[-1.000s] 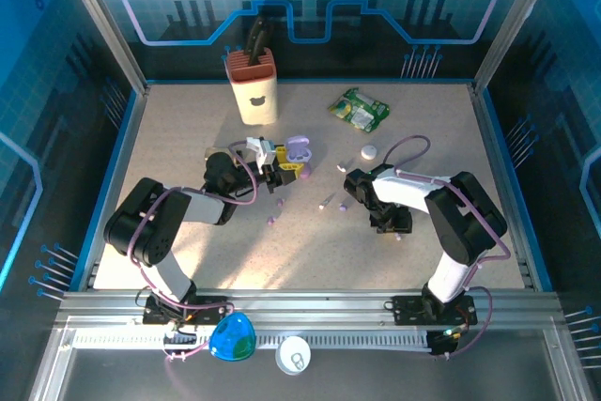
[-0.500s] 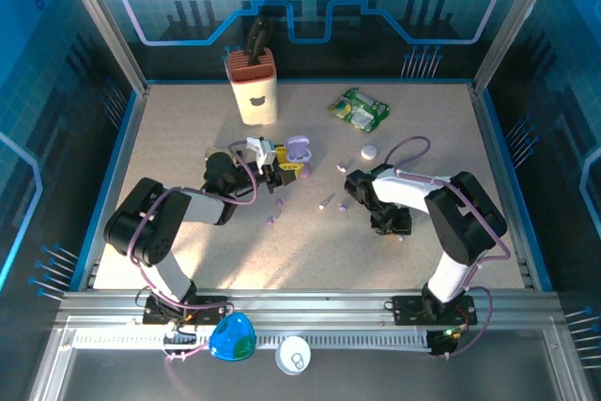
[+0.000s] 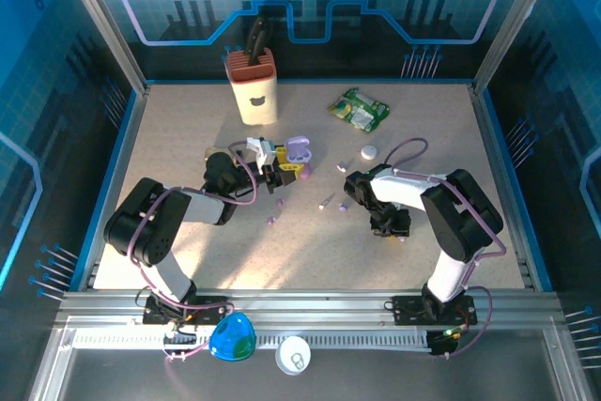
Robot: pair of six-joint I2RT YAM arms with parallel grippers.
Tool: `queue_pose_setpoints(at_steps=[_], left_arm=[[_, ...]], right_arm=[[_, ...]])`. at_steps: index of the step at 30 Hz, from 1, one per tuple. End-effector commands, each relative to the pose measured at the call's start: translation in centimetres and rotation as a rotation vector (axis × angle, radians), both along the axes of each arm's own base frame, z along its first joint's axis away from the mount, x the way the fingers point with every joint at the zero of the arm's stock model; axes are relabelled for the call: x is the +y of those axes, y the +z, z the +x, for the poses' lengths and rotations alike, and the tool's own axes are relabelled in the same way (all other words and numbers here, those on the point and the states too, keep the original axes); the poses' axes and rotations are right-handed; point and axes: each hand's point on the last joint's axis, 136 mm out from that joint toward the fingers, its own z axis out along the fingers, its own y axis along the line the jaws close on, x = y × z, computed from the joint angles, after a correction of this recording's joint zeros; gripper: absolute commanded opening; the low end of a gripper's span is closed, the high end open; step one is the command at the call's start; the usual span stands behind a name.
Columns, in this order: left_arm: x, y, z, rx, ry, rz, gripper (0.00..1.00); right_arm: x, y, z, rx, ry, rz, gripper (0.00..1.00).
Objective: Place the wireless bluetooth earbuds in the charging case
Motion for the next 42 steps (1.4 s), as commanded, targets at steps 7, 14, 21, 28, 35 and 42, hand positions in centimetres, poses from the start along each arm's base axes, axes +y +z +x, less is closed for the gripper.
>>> queue_pose_setpoints(at_steps=[7, 14, 21, 28, 35, 42], left_arm=[[0.2, 0.2, -0.2, -0.046, -0.01, 0.005, 0.34], [0.1, -0.5, -0.2, -0.032, -0.024, 0.013, 0.34], [0.3, -1.2, -0.6, -0.035, -0.014, 0.029, 0.33], [0.2, -1.8, -1.6, -0.035, -0.05, 0.043, 0.31], [-0.3, -2.5, -2.4, -0.026, -0.117, 0.056, 0.32], [-0.7, -2.6, -3.4, -0.034, -0.183, 0.061, 0.33]], right_arm=[[1.3, 1.9, 1.5, -0.076, 0.037, 0.088, 0.2], [5.2, 4.0, 4.8, -0.176, 0.224, 0.293, 0.21], [11.0, 7.8, 7.2, -0.301, 0.408, 0.593, 0.23], [14.4, 11.3, 8.2, -0.35, 0.582, 0.75, 0.25], [17.9, 16.5, 8.2, -0.477, 0.787, 0.946, 0.26], [21.1, 20.9, 6.9, -0.58, 0.943, 1.175, 0.27]])
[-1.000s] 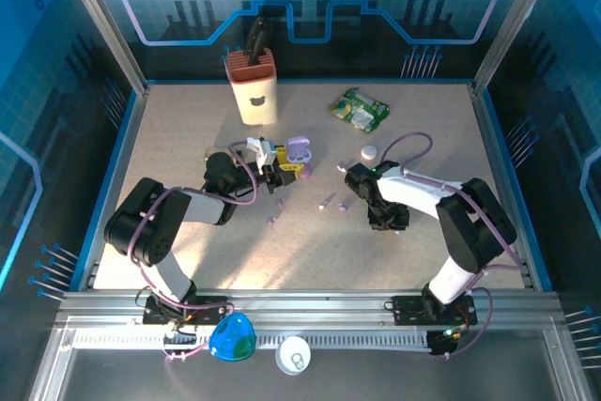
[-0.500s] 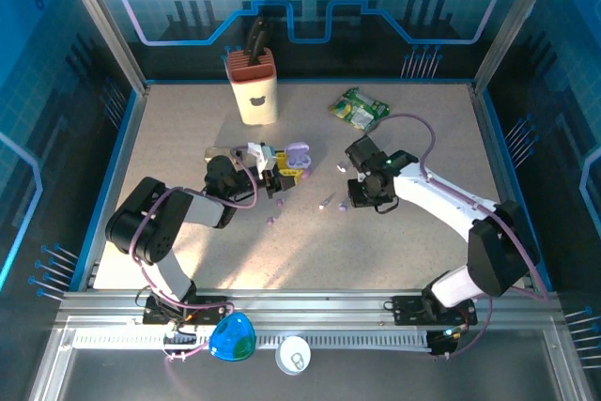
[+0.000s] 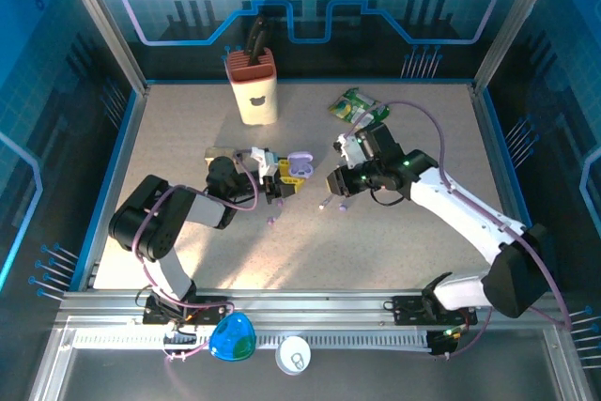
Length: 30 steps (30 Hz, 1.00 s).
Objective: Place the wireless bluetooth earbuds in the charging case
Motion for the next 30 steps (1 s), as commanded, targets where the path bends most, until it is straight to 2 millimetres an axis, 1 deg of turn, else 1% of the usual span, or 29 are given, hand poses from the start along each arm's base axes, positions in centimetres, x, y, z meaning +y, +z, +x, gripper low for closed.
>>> queue_pose_setpoints(at_steps=[1, 3, 5, 8, 11, 15, 20, 22, 24, 27, 28, 30], left_arm=[[-0.2, 0.4, -1.2, -0.052, -0.069, 0.0, 0.34], [-0.4, 0.5, -1.6, -0.052, -0.097, 0.0, 0.33], [-0.5, 0.7, -1.9, -0.05, -0.122, -0.002, 0.33], [-0.8, 0.9, -2.4, -0.053, -0.147, -0.005, 0.32], [-0.9, 1.1, -2.4, -0.058, -0.142, -0.007, 0.32], [0.1, 0.8, -0.2, -0.021, -0.019, -0.016, 0.32], [1.2, 0.3, 1.9, -0.042, 0.105, -0.008, 0.32], [1.9, 0.5, 2.9, -0.044, 0.16, -0.011, 0.32], [2.6, 0.7, 3.8, -0.053, 0.212, -0.013, 0.32], [3.4, 1.0, 4.8, -0.065, 0.263, -0.018, 0.32], [3.6, 1.2, 5.1, -0.068, 0.276, -0.02, 0.32], [4.0, 1.5, 5.2, -0.075, 0.291, -0.023, 0.32]], right_arm=[[2.5, 4.5, -0.5, -0.104, 0.135, 0.192, 0.27], [3.3, 5.8, -1.0, -0.129, 0.176, 0.259, 0.27], [3.6, 6.4, -0.9, -0.139, 0.187, 0.278, 0.27], [3.8, 6.2, -0.5, -0.128, 0.184, 0.268, 0.26], [3.6, 5.1, 0.2, -0.102, 0.157, 0.231, 0.26], [2.6, 3.7, 1.0, -0.085, 0.085, 0.202, 0.26], [1.3, 2.3, 1.2, -0.116, 0.034, 0.15, 0.3], [0.6, 1.2, 1.2, -0.115, 0.001, 0.13, 0.33], [0.5, 0.0, 0.7, -0.09, -0.018, 0.127, 0.39], [0.4, -2.1, 0.3, -0.042, -0.05, 0.132, 0.43], [0.0, -3.5, 0.0, -0.01, -0.066, 0.114, 0.43], [-0.3, -5.6, -0.1, 0.063, -0.106, 0.075, 0.44]])
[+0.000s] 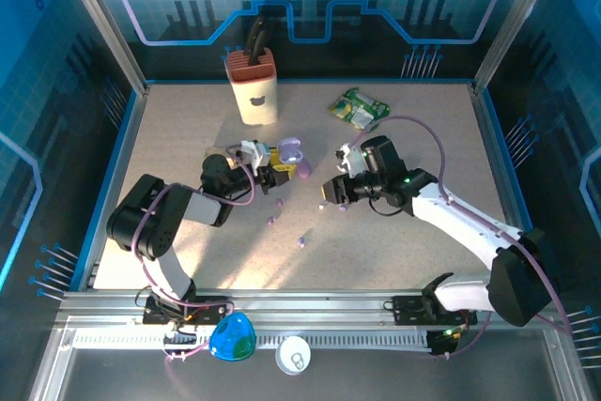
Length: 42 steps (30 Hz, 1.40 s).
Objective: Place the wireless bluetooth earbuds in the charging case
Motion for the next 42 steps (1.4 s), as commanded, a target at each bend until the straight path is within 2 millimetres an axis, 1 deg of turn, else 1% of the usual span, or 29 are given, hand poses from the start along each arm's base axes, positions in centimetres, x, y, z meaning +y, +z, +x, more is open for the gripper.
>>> queue_pose_setpoints(at_steps=[1, 2, 4, 6, 8, 10, 13, 15, 19, 23, 27, 31, 37, 42], left_arm=[[1.1, 1.4, 1.2, -0.073, 0.074, -0.007, 0.32], [1.3, 1.6, 1.3, -0.075, 0.089, -0.008, 0.32], [1.8, 1.7, 1.6, -0.071, 0.118, -0.014, 0.32], [2.4, 1.8, 1.9, -0.068, 0.142, -0.018, 0.32], [2.9, 1.7, 2.3, -0.062, 0.17, -0.02, 0.32], [3.6, 1.6, 2.6, -0.056, 0.201, -0.022, 0.32], [5.1, 1.9, 3.4, -0.045, 0.255, -0.035, 0.33], [6.2, 2.0, 4.0, -0.039, 0.287, -0.045, 0.32], [7.3, 2.6, 4.2, -0.051, 0.317, -0.051, 0.32], [8.0, 2.8, 4.1, -0.052, 0.336, -0.053, 0.32], [8.3, 2.9, 4.0, -0.055, 0.34, -0.055, 0.32], [8.3, 3.2, 3.7, -0.063, 0.339, -0.055, 0.32], [8.4, 3.2, 3.6, -0.062, 0.338, -0.057, 0.32], [8.4, 3.2, 3.7, -0.061, 0.342, -0.056, 0.32]], right_arm=[[-0.3, -2.5, 0.4, 0.091, -0.081, -0.038, 0.44], [-0.5, -4.0, 0.2, 0.144, -0.1, -0.076, 0.44], [-0.1, -5.2, 0.3, 0.179, -0.127, -0.125, 0.46], [-0.3, -7.2, 0.1, 0.225, -0.157, -0.191, 0.46], [-0.2, -8.2, -0.2, 0.251, -0.164, -0.247, 0.47], [0.3, -8.4, -0.6, 0.247, -0.149, -0.283, 0.47], [2.3, -8.6, -1.8, 0.219, -0.082, -0.3, 0.49], [4.0, -8.9, -3.0, 0.174, -0.005, -0.321, 0.55], [7.0, -9.5, -5.1, 0.054, 0.145, -0.428, 0.68], [8.2, -11.1, -6.4, 0.009, 0.224, -0.559, 0.76], [7.9, -12.5, -6.6, -0.023, 0.243, -0.682, 0.76], [6.6, -13.0, -6.4, -0.033, 0.229, -0.758, 0.7], [4.9, -12.9, -6.4, -0.046, 0.228, -0.827, 0.63], [4.3, -12.4, -6.2, -0.043, 0.202, -0.829, 0.59]])
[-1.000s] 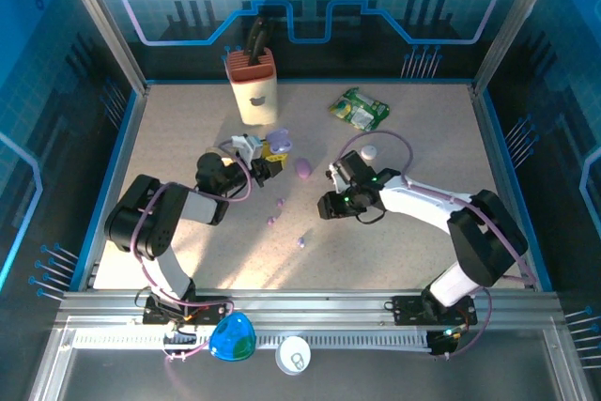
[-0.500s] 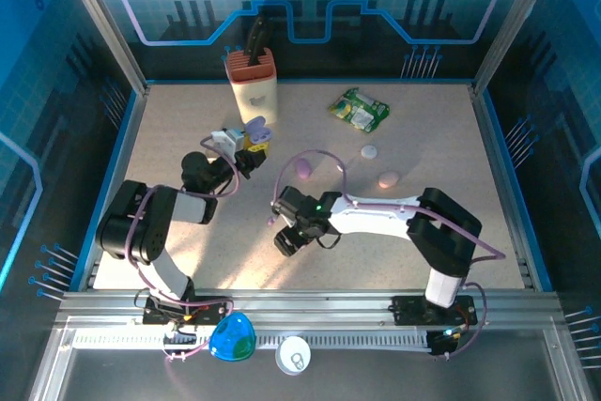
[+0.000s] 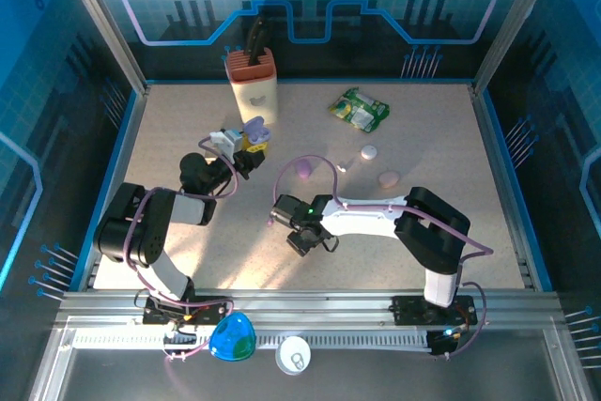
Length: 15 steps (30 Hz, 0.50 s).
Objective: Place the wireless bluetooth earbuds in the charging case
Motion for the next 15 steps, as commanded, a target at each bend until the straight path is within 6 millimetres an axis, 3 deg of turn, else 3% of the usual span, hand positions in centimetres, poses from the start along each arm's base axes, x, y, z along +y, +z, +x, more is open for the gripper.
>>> queue_pose_setpoints(at_steps=[1, 10, 15], left_arm=[[0.6, 1.3, -0.3, -0.036, 0.016, -0.017, 0.32], [0.5, 1.1, -0.3, -0.035, 0.013, -0.012, 0.33], [0.7, 1.2, -0.3, -0.038, 0.022, -0.012, 0.33]], right_arm=[[-1.8, 0.9, 0.2, -0.02, -0.018, -0.057, 0.58], [-2.1, 1.5, 0.2, -0.02, -0.032, -0.039, 0.59], [-0.6, 3.1, -0.1, -0.009, -0.024, 0.059, 0.62]])
